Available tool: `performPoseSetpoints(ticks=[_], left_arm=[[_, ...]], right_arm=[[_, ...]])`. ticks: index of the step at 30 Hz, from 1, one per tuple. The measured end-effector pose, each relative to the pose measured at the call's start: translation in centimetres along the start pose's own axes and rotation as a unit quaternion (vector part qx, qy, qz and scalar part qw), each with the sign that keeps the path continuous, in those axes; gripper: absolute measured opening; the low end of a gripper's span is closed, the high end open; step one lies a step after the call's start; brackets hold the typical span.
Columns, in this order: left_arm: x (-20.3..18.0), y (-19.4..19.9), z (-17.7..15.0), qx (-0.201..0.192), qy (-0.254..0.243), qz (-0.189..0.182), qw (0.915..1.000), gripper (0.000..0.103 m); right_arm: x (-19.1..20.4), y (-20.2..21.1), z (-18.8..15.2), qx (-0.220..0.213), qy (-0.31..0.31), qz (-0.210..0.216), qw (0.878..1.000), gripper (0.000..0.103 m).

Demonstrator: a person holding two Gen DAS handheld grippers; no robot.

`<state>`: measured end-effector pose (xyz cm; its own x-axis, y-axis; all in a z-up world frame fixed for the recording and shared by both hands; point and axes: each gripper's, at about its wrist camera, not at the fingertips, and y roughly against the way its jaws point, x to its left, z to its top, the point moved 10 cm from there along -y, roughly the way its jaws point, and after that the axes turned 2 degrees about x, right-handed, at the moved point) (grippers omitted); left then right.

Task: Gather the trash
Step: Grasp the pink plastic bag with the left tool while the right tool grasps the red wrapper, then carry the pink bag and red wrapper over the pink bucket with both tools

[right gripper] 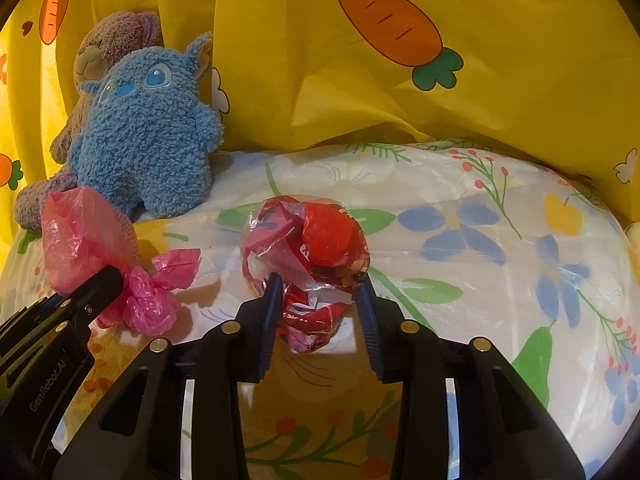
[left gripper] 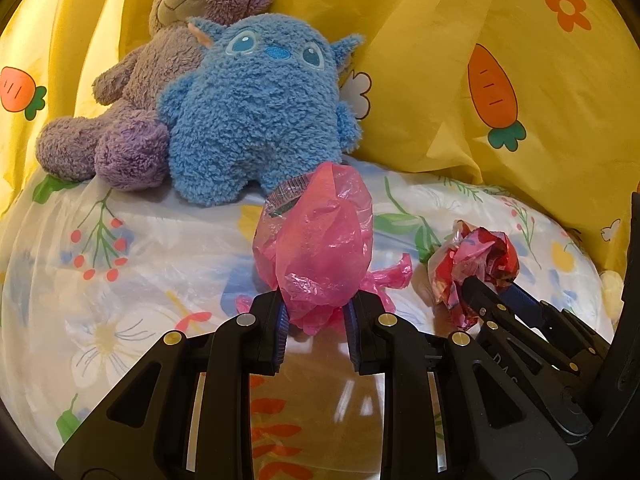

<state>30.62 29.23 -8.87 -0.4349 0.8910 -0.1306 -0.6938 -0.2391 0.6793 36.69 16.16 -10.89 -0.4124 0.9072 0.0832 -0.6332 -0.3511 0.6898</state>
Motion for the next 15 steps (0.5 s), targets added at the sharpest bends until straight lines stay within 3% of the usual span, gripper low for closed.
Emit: performPoseSetpoints(ticks=[10, 15], left_arm=[[-1.2, 0.1, -0.2, -0.003, -0.023, -0.005, 0.9997, 0.023], [-2.4, 0.6, -0.4, -0.005, -0.034, -0.026, 0.9991, 0.023]], right_arm=[[-1.5, 2.3, 0.0, -0.019, -0.006, -0.006, 1.0, 0.029], [-3.5, 5.2, -0.3, -0.038, -0.011, -0.011, 0.999, 0.029]])
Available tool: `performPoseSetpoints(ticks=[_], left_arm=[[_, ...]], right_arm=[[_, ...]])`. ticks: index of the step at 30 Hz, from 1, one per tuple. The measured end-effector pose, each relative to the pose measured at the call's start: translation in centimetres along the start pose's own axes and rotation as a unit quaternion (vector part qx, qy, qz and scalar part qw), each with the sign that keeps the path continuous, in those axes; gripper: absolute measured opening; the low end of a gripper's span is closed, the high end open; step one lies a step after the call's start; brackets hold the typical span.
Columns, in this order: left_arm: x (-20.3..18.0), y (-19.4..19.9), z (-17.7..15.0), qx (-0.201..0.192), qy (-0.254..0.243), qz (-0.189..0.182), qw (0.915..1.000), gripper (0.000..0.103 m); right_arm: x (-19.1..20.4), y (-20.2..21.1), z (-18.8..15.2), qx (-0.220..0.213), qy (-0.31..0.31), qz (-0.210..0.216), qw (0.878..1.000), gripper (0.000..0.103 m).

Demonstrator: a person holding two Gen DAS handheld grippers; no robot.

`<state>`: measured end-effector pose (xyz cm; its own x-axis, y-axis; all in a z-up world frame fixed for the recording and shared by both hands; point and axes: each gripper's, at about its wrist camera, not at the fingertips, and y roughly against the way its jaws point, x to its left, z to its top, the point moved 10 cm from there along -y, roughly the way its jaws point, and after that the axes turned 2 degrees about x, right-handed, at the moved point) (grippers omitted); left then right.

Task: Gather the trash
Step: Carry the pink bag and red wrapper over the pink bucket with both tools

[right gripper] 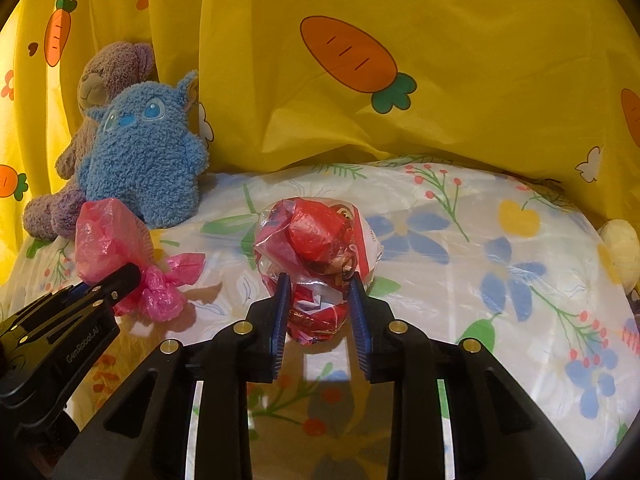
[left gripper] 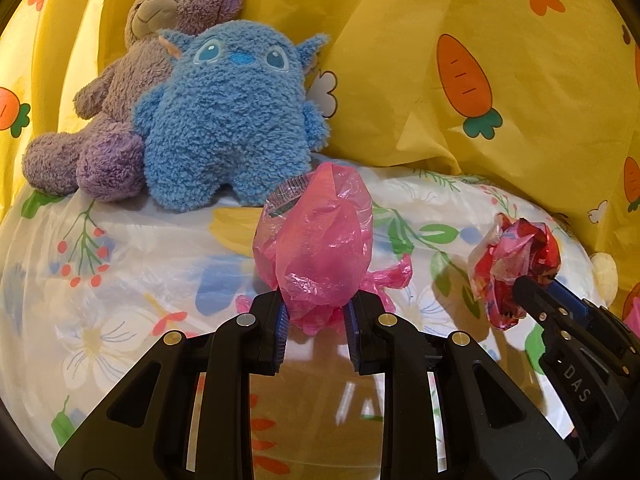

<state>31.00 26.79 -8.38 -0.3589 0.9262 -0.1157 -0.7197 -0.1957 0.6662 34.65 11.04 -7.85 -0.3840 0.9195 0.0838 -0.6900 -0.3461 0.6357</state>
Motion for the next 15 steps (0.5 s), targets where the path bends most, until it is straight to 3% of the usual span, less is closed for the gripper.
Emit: performPoseSetpoints(ticks=[9, 15], left_arm=[[-6.4, 2.5, -1.2, -0.014, -0.075, -0.023, 0.9968, 0.023], [-12.1, 5.7, -2.4, -0.018, -0.105, -0.069, 0.9919, 0.023]], right_arm=[[-5.8, 6.8, -1.5, -0.031, 0.0, -0.03, 0.999, 0.029], [-9.9, 11.2, -2.2, -0.053, -0.02, -0.045, 0.997, 0.029]])
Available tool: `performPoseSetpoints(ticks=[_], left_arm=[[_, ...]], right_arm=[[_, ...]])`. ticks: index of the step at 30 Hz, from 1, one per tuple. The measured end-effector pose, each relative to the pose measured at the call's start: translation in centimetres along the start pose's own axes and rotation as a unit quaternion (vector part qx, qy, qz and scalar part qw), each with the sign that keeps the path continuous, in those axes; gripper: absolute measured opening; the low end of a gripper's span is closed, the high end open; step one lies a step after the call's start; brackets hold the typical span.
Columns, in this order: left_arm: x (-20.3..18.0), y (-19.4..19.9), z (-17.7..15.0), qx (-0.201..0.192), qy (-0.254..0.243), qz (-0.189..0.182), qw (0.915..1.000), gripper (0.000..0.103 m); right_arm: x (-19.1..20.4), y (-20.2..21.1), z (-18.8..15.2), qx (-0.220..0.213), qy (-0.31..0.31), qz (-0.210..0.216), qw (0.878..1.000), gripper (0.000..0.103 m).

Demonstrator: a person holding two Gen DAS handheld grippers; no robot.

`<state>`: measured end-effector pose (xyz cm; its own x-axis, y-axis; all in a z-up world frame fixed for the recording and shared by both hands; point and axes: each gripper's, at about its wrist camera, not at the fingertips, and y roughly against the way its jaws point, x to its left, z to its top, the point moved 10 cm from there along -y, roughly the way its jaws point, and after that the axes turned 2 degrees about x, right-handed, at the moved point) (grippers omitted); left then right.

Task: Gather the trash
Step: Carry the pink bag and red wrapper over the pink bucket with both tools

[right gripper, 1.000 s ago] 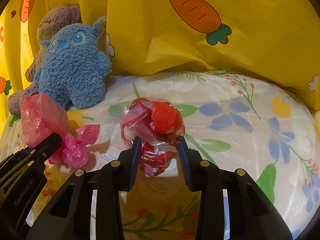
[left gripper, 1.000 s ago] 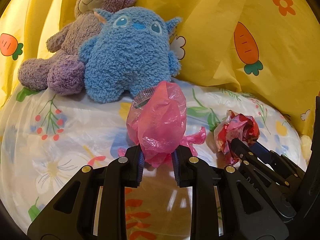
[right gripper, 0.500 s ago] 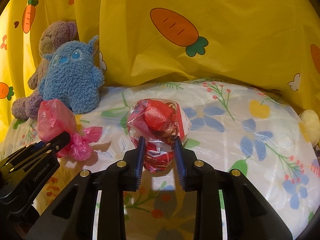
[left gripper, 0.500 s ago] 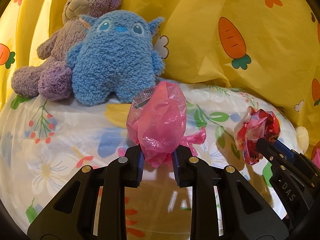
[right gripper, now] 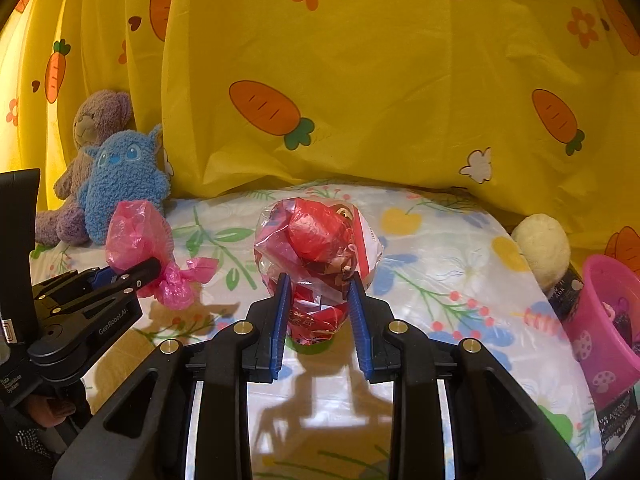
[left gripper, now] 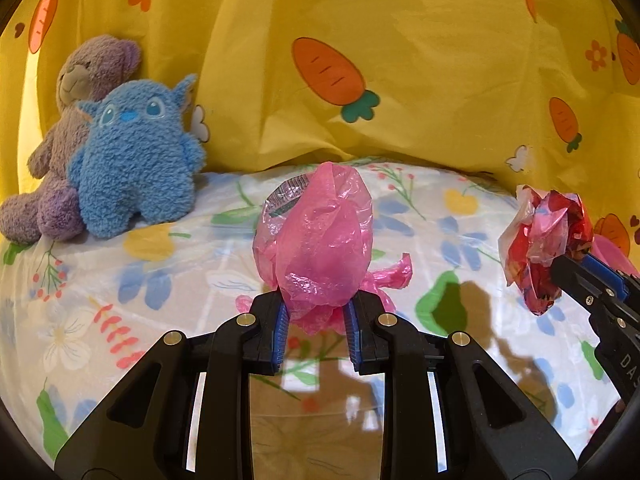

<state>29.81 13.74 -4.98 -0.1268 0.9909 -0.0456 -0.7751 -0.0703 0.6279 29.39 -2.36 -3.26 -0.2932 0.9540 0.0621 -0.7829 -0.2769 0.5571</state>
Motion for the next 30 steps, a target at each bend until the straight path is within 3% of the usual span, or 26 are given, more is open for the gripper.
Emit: performPoseSetpoints(ticks=[16, 22, 30], left_arm=[[-17.5, 3.6, -1.2, -0.01, -0.092, -0.09, 0.9916, 0.023], [-24.5, 4.3, -1.3, -0.013, -0.127, -0.136, 0.9825, 0.023], [-33.9, 4.9, -0.7, -0.024, -0.16, -0.202, 0.9659, 0.023]], right_arm=[[-12.6, 7.6, -2.2, -0.042, -0.054, -0.065, 0.996, 0.029], [-18.3, 9.4, -3.5, -0.05, -0.073, -0.111, 0.99, 0.029], [-28.0, 12.6, -4.9, -0.065, -0.137, -0.191, 0.97, 0.03]])
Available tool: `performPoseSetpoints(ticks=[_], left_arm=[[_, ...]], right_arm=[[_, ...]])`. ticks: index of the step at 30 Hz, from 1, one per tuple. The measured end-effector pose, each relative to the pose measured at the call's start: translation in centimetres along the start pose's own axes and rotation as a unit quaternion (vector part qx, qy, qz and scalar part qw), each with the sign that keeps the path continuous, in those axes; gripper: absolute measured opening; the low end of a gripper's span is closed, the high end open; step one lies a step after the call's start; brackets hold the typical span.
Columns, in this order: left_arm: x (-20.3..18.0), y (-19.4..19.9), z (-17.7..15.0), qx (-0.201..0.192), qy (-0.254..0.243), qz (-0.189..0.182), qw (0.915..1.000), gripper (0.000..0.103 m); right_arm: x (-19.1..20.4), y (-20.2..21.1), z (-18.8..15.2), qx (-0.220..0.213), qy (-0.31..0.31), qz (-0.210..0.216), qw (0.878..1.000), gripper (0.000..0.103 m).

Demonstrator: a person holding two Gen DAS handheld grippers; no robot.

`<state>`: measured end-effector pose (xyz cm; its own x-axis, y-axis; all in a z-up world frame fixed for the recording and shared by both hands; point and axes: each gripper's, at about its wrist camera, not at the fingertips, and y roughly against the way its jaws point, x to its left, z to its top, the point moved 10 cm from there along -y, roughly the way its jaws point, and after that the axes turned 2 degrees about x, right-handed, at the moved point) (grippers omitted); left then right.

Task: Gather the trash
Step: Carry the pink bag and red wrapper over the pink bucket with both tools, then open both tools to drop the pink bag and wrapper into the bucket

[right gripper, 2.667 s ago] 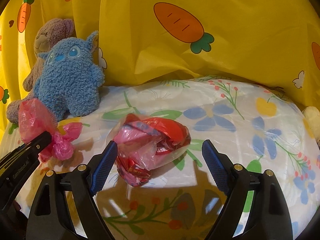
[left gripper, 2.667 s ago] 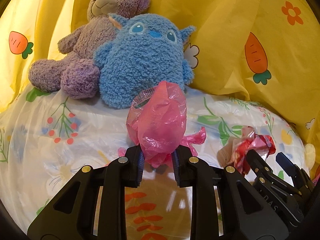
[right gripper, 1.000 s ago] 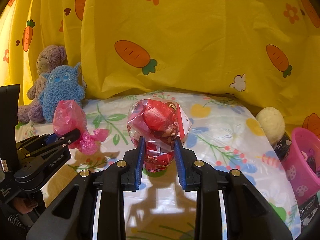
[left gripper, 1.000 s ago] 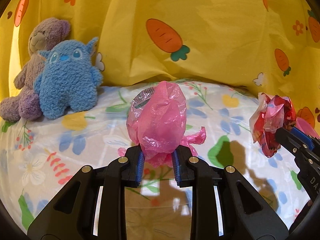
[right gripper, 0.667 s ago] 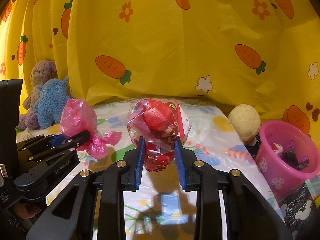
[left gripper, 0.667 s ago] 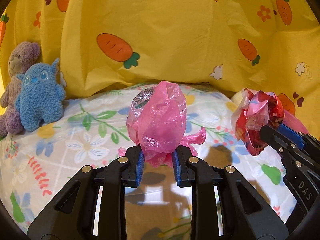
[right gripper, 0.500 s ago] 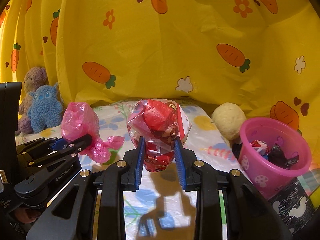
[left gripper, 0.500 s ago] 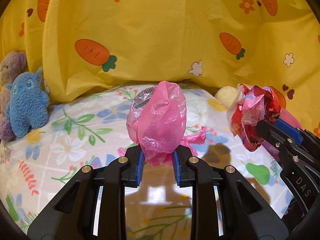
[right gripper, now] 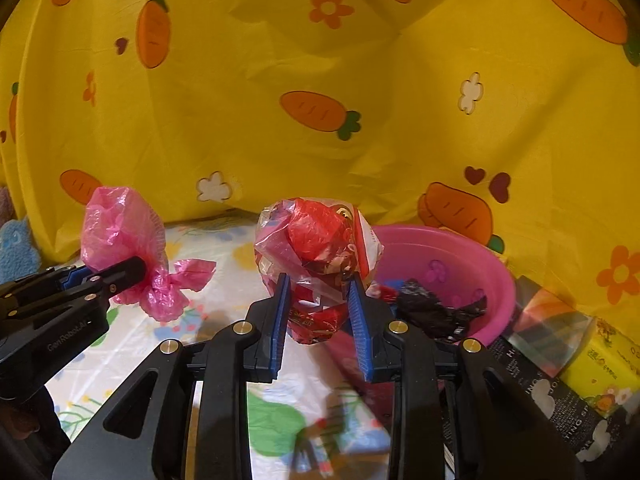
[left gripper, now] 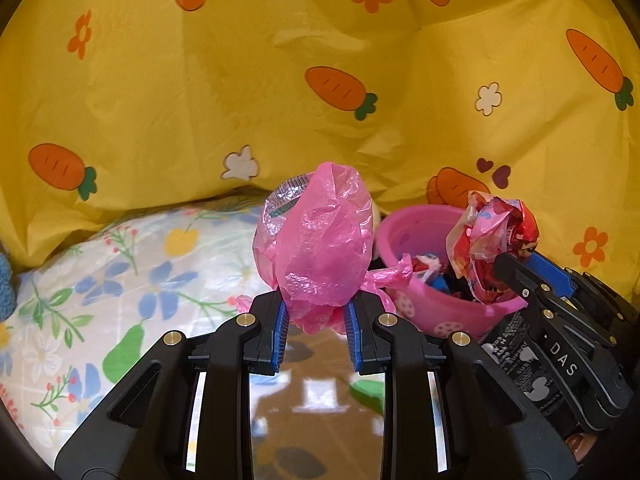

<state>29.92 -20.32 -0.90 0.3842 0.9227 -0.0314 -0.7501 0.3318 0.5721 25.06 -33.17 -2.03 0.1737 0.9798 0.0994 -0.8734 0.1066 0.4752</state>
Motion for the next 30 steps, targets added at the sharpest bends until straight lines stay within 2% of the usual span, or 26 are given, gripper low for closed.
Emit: performPoseSetpoints(ticks=[7, 15, 30], left_arm=[[-5.6, -3.5, 1.5, 0.009, -0.017, -0.048, 0.9987, 0.023], [-9.9, -6.4, 2.4, 0.016, -0.033, -0.091, 0.9951, 0.024], [-12.4, -10.2, 1.9, 0.036, -0.031, -0.129, 0.9904, 0.026]], right_arm=[[-5.9, -0.8, 0.9, -0.009, -0.026, -0.052, 0.998, 0.031], [-9.0, -2.3, 1.1, -0.003, -0.047, -0.068, 0.997, 0.033], [-12.0, -4.6, 0.6, 0.009, -0.07, -0.086, 0.994, 0.036]])
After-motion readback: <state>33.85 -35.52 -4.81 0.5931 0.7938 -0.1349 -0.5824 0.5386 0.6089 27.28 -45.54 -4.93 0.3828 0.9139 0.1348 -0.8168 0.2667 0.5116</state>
